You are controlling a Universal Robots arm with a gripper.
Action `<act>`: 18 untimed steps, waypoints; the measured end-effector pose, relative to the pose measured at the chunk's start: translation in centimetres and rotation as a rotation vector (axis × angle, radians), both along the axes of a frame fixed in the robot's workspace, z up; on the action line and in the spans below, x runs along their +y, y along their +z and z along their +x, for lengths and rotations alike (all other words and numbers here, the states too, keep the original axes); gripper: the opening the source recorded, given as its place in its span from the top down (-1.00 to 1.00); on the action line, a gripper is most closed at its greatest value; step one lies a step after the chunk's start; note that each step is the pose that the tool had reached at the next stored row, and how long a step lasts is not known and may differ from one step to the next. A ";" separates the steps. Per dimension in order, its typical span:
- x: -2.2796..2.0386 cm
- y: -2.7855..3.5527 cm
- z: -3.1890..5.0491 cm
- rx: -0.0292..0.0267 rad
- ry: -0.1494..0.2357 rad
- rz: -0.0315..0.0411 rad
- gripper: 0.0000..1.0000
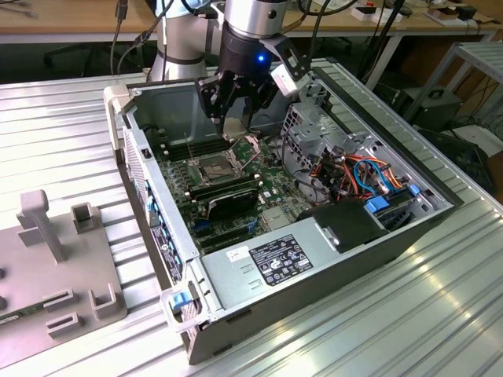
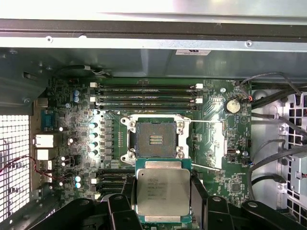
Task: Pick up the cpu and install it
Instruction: 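Pick up the cpu and move it towards the insertion slot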
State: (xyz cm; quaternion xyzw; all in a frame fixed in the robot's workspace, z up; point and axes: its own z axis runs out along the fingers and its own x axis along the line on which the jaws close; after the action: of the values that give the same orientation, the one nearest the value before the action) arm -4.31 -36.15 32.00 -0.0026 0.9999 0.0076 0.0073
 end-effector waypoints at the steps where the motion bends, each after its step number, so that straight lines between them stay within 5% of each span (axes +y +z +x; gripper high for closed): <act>1: 0.00 0.00 0.00 0.0000 0.000 0.0000 -0.09; 11: 0.00 -0.15 -0.12 -0.0005 0.000 0.0004 -0.09; 18: 0.10 -2.00 -0.90 -0.0015 0.000 0.0001 -0.09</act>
State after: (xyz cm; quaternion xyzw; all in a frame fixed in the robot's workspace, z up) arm -5.21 -36.05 30.01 -0.0026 0.9999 0.0076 0.0080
